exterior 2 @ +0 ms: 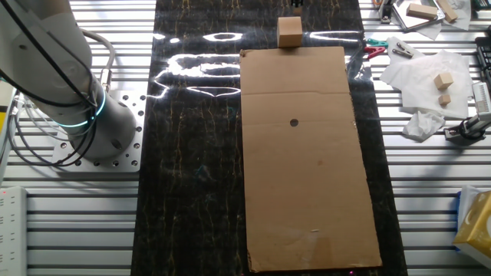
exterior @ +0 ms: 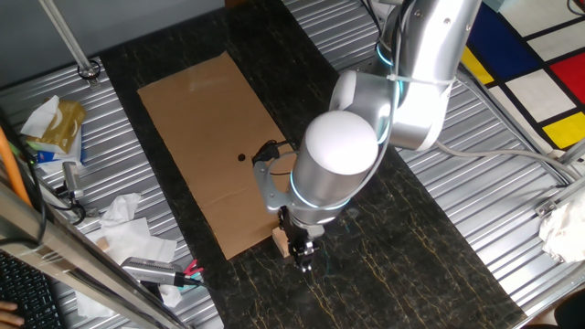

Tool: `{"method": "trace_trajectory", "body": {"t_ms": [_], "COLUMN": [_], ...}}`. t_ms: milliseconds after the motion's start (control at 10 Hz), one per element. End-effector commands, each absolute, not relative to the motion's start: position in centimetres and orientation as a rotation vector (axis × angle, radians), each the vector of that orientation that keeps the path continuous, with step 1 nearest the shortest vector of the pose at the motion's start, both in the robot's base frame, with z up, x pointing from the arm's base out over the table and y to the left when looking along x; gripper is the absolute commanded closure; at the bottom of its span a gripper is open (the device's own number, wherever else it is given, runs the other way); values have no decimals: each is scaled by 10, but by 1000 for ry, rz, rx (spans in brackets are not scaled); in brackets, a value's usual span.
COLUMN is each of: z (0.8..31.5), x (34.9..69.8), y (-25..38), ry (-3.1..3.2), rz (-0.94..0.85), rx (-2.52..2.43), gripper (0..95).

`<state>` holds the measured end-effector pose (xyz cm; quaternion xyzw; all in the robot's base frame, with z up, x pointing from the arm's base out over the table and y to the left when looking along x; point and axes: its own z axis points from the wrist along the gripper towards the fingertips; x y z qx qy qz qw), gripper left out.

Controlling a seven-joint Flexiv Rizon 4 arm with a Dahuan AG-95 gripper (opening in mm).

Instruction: Grab the block and place it at the designated location

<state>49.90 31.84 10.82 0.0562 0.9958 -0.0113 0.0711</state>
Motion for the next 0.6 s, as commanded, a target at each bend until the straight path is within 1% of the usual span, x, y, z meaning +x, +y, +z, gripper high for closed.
{"method": "trace_trajectory", "body": {"t_ms": [100,600], "z": [108,102], "x": [500,502], "y": [316,307], "ry": [2995,2995], "rz": [-30,-13], "rx": [162,143], "gripper": [190,190]}}
